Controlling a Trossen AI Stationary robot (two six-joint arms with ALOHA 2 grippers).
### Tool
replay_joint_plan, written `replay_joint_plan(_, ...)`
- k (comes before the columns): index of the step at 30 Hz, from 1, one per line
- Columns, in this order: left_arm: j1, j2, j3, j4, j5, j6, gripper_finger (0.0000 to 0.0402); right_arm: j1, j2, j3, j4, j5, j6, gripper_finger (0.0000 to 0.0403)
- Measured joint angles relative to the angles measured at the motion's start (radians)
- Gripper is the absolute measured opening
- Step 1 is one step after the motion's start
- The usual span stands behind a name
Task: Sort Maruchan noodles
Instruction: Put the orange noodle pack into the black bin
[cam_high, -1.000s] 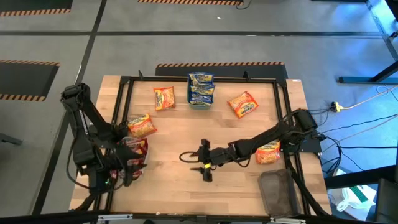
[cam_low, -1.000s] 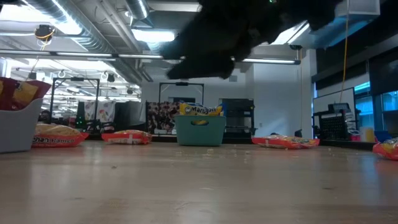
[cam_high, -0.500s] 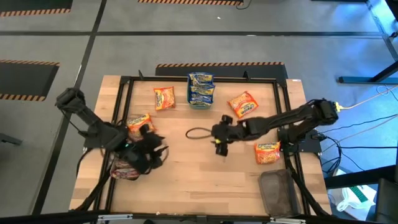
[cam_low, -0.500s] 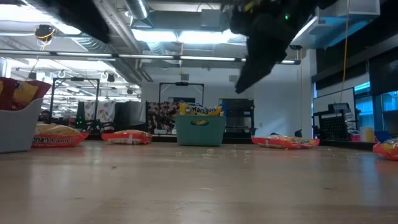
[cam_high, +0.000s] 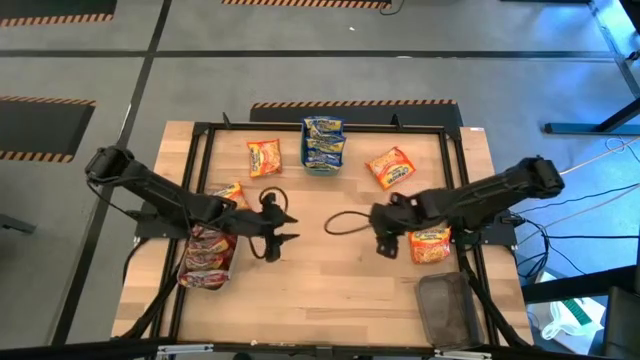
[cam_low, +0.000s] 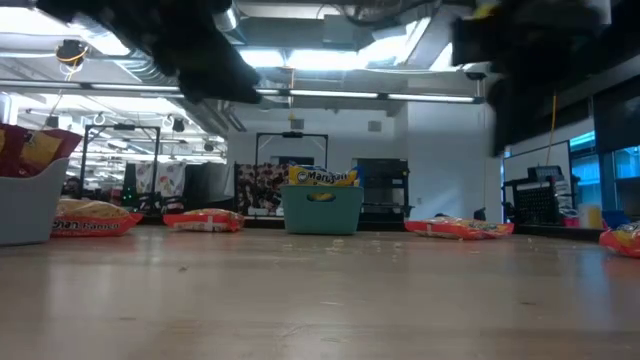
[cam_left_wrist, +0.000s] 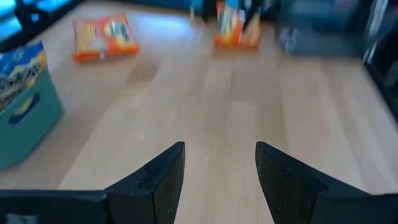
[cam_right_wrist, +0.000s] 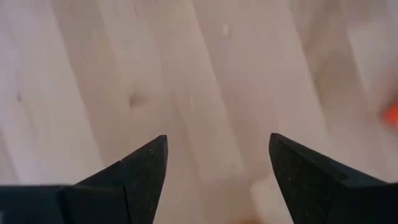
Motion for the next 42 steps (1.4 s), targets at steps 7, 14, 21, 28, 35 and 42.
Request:
replay_joint_plan(7, 0.048, 0.000, -0.136, 0.335, 0.011, -0.020, 0.0190, 0.095, -0.140, -0.136, -0.151, -0.089, 0.400, 0.0264)
replay_joint_plan(14, 0.032, 0.000, -0.145, 0.341, 0.013, -0.033, 0.0190, 0.179, -0.173, -0.210, -0.192, -0.157, 0.680, 0.0264)
replay_joint_plan(21, 0.029, 0.036, -0.145, 0.349, -0.002, -0.032, 0.0190, 0.178, -0.172, -0.319, -0.199, -0.251, 0.827, 0.0264)
replay_joint_plan(28, 0.029, 0.139, -0.145, 0.450, -0.012, -0.053, 0.0190, 0.178, -0.169, -0.399, -0.128, -0.224, 0.847, 0.0264)
replay_joint_plan(35, 0.029, 0.223, -0.145, 0.555, -0.010, -0.054, 0.0190, 0.176, -0.164, -0.400, 0.033, -0.113, 0.761, 0.0264)
replay_joint_plan(42, 0.036, 0.242, -0.145, 0.591, -0.009, -0.045, 0.0190, 0.176, -0.119, -0.399, 0.155, -0.043, 0.719, 0.0264)
